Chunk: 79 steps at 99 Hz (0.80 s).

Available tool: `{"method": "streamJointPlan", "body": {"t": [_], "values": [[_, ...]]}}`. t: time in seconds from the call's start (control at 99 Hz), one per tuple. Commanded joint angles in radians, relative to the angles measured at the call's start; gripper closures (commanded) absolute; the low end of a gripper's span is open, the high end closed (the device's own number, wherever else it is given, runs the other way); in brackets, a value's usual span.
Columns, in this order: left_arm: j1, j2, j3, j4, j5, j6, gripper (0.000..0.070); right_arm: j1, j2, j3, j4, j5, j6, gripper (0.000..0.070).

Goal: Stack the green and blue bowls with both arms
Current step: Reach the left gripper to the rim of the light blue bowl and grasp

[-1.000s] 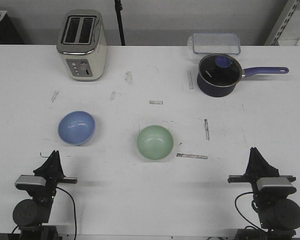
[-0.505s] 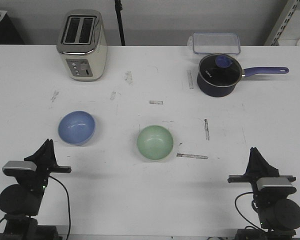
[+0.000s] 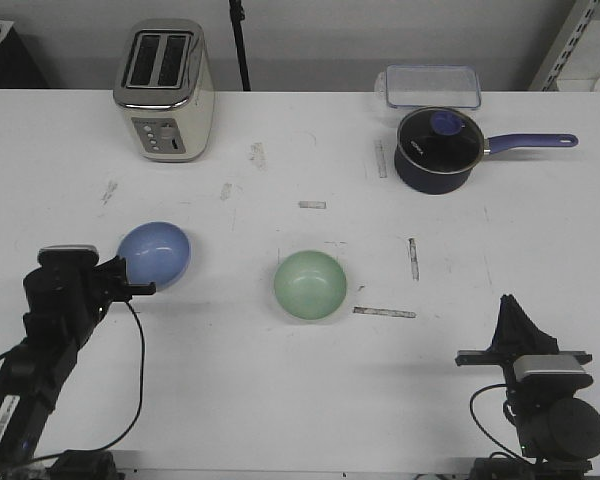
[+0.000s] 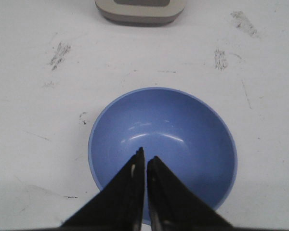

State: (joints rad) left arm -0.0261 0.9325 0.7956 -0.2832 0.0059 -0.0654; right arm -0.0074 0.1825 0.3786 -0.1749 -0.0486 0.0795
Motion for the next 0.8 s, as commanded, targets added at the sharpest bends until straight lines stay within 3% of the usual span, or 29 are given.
{"method": "streamJointPlan", "body": {"t": [0.0, 0.212, 0.485, 0.687, 0.788], "values": [[0.002, 0.058, 0.066, -0.026, 0.002, -0.029, 0.0699, 0.002, 0.000, 0.002, 0.011, 0.003, 0.010, 0.0685], [0.013, 0.220, 0.273, -0.252, 0.002, -0.163, 0.0699, 0.002, 0.000, 0.002, 0.010, 0.003, 0.010, 0.0685], [0.096, 0.431, 0.524, -0.582, 0.002, -0.144, 0.0699, 0.002, 0.000, 0.002, 0.010, 0.003, 0.010, 0.0685], [0.186, 0.557, 0.604, -0.679, 0.043, -0.129, 0.0694, 0.002, 0.000, 0.002, 0.010, 0.003, 0.010, 0.0685], [0.219, 0.600, 0.604, -0.678, 0.121, -0.126, 0.0609, 0.002, 0.000, 0.002, 0.010, 0.003, 0.010, 0.0685]]}}
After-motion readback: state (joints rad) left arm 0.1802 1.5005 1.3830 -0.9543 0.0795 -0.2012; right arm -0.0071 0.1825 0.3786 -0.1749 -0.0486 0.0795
